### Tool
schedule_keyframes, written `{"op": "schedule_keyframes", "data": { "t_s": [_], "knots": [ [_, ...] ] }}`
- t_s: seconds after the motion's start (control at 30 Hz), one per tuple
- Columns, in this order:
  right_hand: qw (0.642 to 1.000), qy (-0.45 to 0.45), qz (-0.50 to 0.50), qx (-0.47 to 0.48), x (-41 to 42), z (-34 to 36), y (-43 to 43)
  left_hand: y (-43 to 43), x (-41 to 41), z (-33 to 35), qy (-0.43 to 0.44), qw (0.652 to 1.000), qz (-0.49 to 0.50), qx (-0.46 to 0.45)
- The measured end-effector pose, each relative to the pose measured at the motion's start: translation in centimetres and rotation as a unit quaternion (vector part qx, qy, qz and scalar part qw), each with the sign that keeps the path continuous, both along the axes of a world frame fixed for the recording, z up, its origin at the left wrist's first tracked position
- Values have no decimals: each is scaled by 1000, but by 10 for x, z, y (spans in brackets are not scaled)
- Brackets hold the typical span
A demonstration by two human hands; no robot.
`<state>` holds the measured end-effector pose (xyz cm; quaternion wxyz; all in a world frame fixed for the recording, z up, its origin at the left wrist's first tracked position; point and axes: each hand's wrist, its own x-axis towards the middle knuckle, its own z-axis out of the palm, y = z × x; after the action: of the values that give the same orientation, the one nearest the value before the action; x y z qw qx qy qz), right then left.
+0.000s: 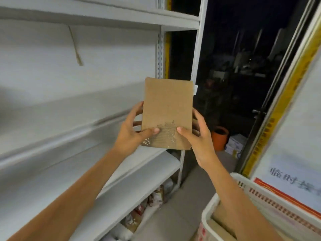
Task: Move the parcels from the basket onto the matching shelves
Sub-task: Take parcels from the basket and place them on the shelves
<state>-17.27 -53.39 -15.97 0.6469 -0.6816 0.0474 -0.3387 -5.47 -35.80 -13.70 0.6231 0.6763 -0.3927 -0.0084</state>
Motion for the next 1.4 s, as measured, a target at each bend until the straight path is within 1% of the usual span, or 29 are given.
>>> {"op": "schedule_keyframes", "data": {
  "t_s": [0.13, 0.3, 0.43, 0.53, 0.73, 0.87, 1.03, 1.13, 1.2, 1.27, 1.4],
  "knots": [
    [994, 37, -99, 12, -76, -42, -59, -84, -53, -46, 64, 994, -80, 30],
    [973, 102, -200, 57, -164, -105, -101, -169, -112, -108, 120, 972, -166, 114],
    [946, 142, -264, 125, -219, -145, -122, -222, -146, -160, 155, 944, -221, 191],
    [924, 173, -304, 154, -251, -169, -136, -256, -171, -193, 179, 921, -253, 235],
    [871, 199, -377, 243, -291, -219, -154, -313, -210, -246, 200, 868, -323, 319],
    [840, 235, -394, 290, -307, -246, -163, -342, -226, -284, 222, 826, -354, 378],
    [797, 266, -419, 343, -326, -288, -173, -364, -248, -332, 265, 783, -368, 426],
    [776, 292, -419, 370, -339, -311, -177, -364, -261, -355, 270, 763, -368, 458],
    [764, 322, -412, 378, -347, -327, -183, -365, -269, -371, 275, 757, -357, 473],
    [758, 354, -397, 377, -356, -344, -192, -364, -279, -390, 297, 750, -339, 484],
    [771, 427, -345, 323, -372, -383, -221, -362, -302, -428, 357, 741, -288, 490]
  ]
}}
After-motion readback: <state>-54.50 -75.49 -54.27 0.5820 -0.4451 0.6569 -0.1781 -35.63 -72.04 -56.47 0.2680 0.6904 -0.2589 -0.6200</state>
